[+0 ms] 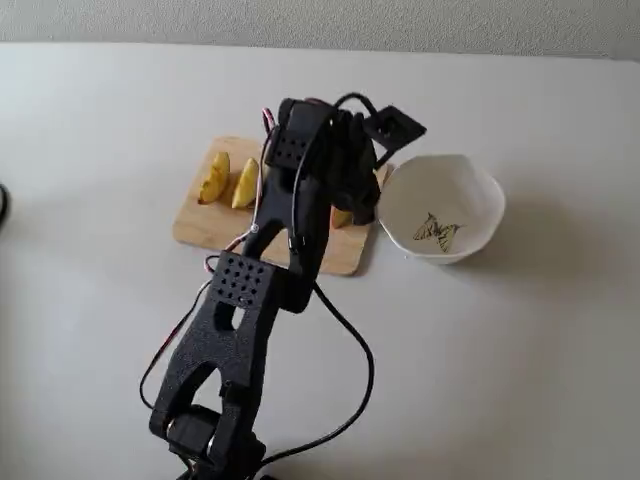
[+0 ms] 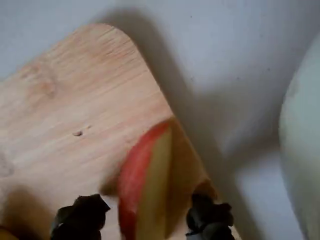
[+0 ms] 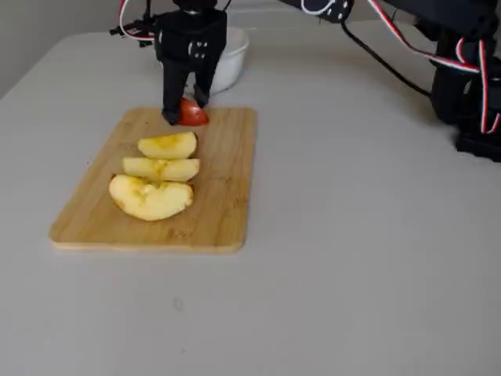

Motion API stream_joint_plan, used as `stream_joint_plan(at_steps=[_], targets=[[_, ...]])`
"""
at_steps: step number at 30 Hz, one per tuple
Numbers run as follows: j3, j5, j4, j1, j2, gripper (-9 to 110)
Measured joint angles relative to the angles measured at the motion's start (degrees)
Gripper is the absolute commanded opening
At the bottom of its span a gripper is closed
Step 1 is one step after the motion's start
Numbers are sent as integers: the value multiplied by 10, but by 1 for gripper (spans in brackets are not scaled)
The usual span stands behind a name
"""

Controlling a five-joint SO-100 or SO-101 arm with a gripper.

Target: Pick up the rightmost apple slice from the cutting board and place it into the bowl

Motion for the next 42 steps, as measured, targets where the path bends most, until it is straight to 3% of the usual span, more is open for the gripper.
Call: stream_joint_plan(at_steps=[6,19,30,42], targets=[[-34,1,0,-8,-12,0],[-39,25,0,-20,-2,0],[-39,90,0,-56,118,0],[-39,144,-1,55,200,0]])
